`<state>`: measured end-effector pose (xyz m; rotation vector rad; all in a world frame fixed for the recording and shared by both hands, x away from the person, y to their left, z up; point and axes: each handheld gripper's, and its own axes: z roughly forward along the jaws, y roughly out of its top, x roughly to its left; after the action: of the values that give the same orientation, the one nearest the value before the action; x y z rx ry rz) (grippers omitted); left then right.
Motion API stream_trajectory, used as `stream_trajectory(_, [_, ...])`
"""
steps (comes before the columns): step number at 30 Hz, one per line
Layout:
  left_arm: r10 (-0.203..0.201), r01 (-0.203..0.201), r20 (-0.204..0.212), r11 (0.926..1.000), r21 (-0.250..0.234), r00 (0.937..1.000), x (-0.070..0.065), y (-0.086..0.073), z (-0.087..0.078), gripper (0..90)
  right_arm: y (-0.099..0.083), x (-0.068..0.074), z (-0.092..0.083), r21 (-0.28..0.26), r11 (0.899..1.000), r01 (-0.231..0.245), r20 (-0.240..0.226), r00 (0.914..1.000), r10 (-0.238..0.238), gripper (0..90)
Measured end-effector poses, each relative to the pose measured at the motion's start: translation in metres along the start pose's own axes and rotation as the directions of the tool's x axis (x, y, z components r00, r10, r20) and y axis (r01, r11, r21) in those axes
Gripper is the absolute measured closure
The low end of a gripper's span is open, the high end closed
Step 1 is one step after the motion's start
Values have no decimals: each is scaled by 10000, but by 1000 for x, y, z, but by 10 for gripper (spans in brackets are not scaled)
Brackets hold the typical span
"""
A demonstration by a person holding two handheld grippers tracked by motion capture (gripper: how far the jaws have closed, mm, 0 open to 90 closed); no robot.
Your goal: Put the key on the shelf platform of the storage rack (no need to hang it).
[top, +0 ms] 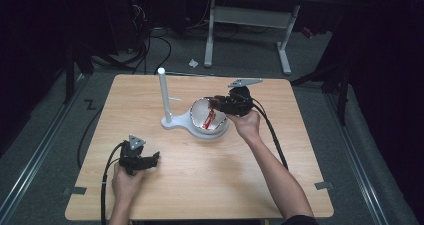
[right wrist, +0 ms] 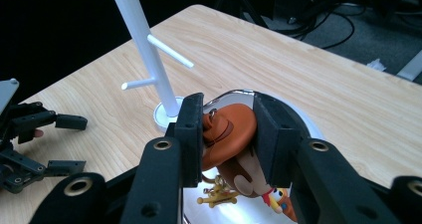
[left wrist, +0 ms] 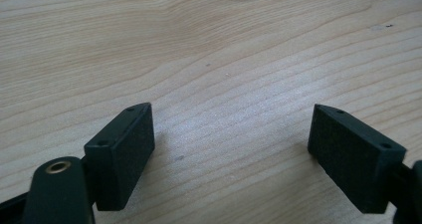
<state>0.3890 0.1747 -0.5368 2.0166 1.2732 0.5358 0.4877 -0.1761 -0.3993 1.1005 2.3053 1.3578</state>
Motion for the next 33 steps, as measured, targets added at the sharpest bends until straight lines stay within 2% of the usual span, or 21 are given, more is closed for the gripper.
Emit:
stream_trajectory(16, [6,-6,10,10000,11,10000,0,0,0,187,-11,-4,19,591,9982,18,376,9993,-40,670])
stream_trajectory(29, [-8,8,-3,10000,-12,10000,0,0,0,187,-19,-10,30,889,9957,-249,554,9983,200,662])
stream_trajectory(31, [-9,9,-1,10000,-11,10000,0,0,0,187,-20,-10,30,981,9948,-264,644,9977,201,648])
stream_trajectory(32, [-7,7,11,10000,2,10000,0,0,0,187,-20,-12,30,895,9955,-307,572,9980,256,600])
stream_trajectory(33, [-6,6,-2,10000,-6,10000,0,0,0,188,-21,-12,30,910,9954,-289,556,9982,239,588])
